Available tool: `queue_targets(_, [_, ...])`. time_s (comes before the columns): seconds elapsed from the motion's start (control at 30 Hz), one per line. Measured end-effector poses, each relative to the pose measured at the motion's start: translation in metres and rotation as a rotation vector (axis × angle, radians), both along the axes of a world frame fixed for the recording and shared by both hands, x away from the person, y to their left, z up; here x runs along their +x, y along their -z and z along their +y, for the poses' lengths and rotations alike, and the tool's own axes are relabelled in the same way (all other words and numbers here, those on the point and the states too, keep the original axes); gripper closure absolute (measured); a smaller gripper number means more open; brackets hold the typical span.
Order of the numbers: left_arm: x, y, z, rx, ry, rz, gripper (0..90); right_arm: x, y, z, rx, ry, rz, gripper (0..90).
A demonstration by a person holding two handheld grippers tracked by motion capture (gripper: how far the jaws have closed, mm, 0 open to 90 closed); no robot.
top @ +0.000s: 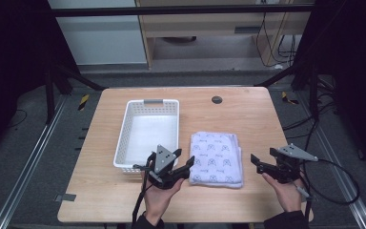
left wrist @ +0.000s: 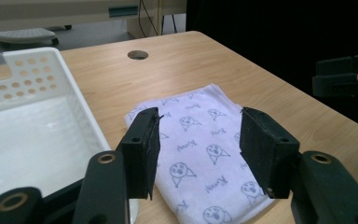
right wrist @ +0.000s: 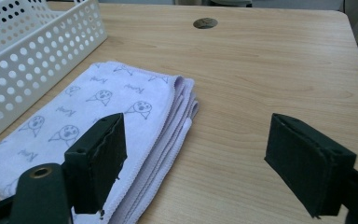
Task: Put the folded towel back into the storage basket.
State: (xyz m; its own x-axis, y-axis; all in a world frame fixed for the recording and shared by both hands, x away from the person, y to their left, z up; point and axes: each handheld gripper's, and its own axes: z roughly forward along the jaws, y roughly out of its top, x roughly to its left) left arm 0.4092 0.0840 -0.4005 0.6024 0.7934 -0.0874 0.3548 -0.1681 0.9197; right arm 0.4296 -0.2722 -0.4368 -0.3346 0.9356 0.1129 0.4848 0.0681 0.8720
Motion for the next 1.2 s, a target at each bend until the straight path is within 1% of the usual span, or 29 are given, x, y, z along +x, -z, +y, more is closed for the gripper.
queue_targets(0.1, [0.000,0.004,-0.006,0.011,0.015,0.010,47.5,0.000,0.000,0.001,0.003,-0.009,0.003,20.3])
queue_targets(0.13, [0.000,0.006,-0.009,0.021,0.018,0.009,47.7,0.000,0.001,0.002,-0.004,-0.011,0.006,20.2])
queue_targets(0.17, [0.000,0.008,-0.013,0.027,0.026,0.019,47.8,0.001,0.001,0.002,-0.006,-0.012,0.006,20.3])
queue_targets(0.3, [0.000,0.012,-0.019,0.036,0.031,0.022,48.7,0.001,0.002,0.002,-0.010,-0.012,0.013,20.2])
queue_targets(0.33, [0.000,0.015,-0.023,0.049,0.034,0.029,49.1,0.001,0.002,0.002,-0.011,-0.011,0.015,20.2])
queue_targets(0.37, [0.000,0.015,-0.023,0.049,0.034,0.029,49.3,0.001,0.002,0.002,-0.013,-0.011,0.015,20.2])
queue_targets(0.4, [0.001,0.020,-0.027,0.060,0.034,0.039,49.5,0.001,0.002,0.002,-0.015,-0.010,0.015,20.2])
queue_targets(0.47, [0.001,0.024,-0.030,0.072,0.030,0.047,50.1,0.001,0.003,0.001,-0.016,-0.012,0.017,20.1])
queue_targets(0.53, [0.001,0.027,-0.031,0.075,0.029,0.052,50.5,0.001,0.003,0.001,-0.023,-0.013,0.019,20.0])
queue_targets(0.67, [0.002,0.037,-0.034,0.090,0.018,0.083,50.7,0.002,0.004,0.002,-0.027,-0.013,0.025,19.9])
queue_targets(0.7, [0.002,0.042,-0.035,0.105,0.006,0.093,50.5,0.002,0.005,0.002,-0.028,-0.014,0.025,19.8])
queue_targets(0.83, [0.002,0.048,-0.036,0.108,-0.005,0.116,49.9,0.002,0.006,0.002,-0.034,-0.012,0.028,19.7])
queue_targets(0.9, [0.002,0.054,-0.037,0.122,-0.014,0.133,49.5,0.003,0.007,0.002,-0.038,-0.014,0.033,19.4])
queue_targets(0.93, [0.002,0.054,-0.037,0.122,-0.014,0.133,49.4,0.003,0.007,0.002,-0.038,-0.014,0.033,19.4])
queue_targets(1.0, [0.003,0.059,-0.036,0.129,-0.024,0.145,48.9,0.003,0.008,0.001,-0.040,-0.011,0.035,19.3])
queue_targets(1.1, [0.003,0.063,-0.035,0.127,-0.028,0.152,47.3,0.003,0.008,0.001,-0.041,-0.008,0.030,19.3])
queue_targets(1.2, [0.003,0.069,-0.034,0.146,-0.042,0.155,46.5,0.003,0.009,0.000,-0.038,-0.005,0.027,19.4])
